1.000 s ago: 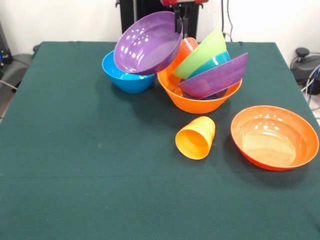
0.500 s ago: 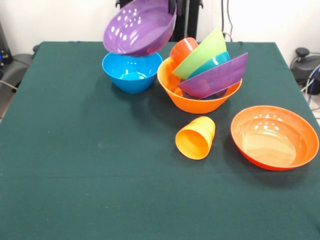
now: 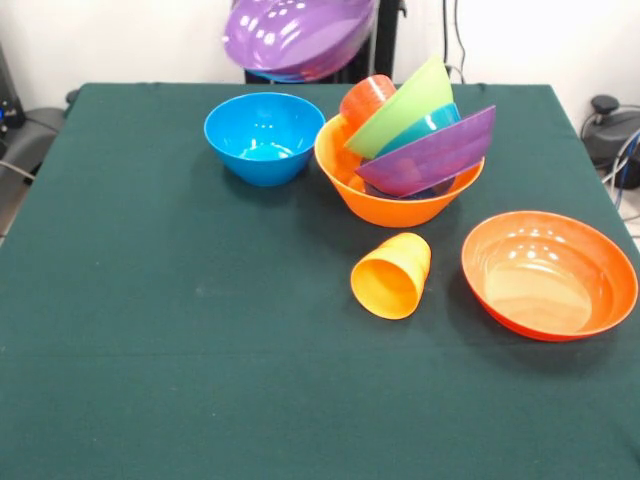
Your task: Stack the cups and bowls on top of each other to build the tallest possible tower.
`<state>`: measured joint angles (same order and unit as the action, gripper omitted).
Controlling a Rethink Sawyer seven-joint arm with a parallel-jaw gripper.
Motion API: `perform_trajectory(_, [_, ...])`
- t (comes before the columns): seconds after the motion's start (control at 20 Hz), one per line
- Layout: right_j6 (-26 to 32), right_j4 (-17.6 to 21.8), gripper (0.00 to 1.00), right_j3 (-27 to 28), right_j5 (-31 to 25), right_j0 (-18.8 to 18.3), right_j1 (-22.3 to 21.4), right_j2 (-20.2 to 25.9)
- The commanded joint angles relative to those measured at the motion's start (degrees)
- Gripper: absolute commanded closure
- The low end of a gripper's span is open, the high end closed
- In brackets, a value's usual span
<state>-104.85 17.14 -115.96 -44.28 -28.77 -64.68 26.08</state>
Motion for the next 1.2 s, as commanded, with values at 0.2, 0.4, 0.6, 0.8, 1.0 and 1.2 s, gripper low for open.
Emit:
perform_trajectory(0.2, [-8.9,2.1,1.0,-3.4,2.3,8.4,4.3,-2.8])
perform_trajectory(0.4, [-12.1,3.1,1.0,-2.4,5.6,11.7,7.7,-5.4])
perform_trajectory(0.6, [-11.8,1.6,1.0,-2.9,7.3,12.6,8.5,-6.5])
perform_trajectory(0.8, [-10.9,0.9,1.0,-3.4,9.6,12.6,9.4,-7.2])
perform_trajectory(1.0, [-10.8,-0.2,1.0,-1.6,9.5,13.3,10.9,-7.7])
perform_trajectory(1.2, [-12.5,0.5,1.0,1.6,9.7,15.6,14.5,-9.6])
